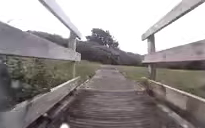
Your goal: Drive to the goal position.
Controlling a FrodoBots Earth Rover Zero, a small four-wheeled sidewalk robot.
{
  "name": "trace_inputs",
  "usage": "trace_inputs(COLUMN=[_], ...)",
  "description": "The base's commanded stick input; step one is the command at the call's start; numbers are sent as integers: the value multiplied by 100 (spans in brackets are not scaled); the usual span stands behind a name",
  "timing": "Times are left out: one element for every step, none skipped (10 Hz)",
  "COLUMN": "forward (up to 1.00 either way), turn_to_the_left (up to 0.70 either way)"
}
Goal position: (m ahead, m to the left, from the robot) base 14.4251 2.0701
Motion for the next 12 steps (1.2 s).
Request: trace_inputs(forward=[100, 100, 100, 100, 100, 100, 100, 100, 100, 100, 100, 100], turn_to_the_left=[-19, -15, -9, 0, 0, -8, -18, 0, 0, 0, 0, 0])
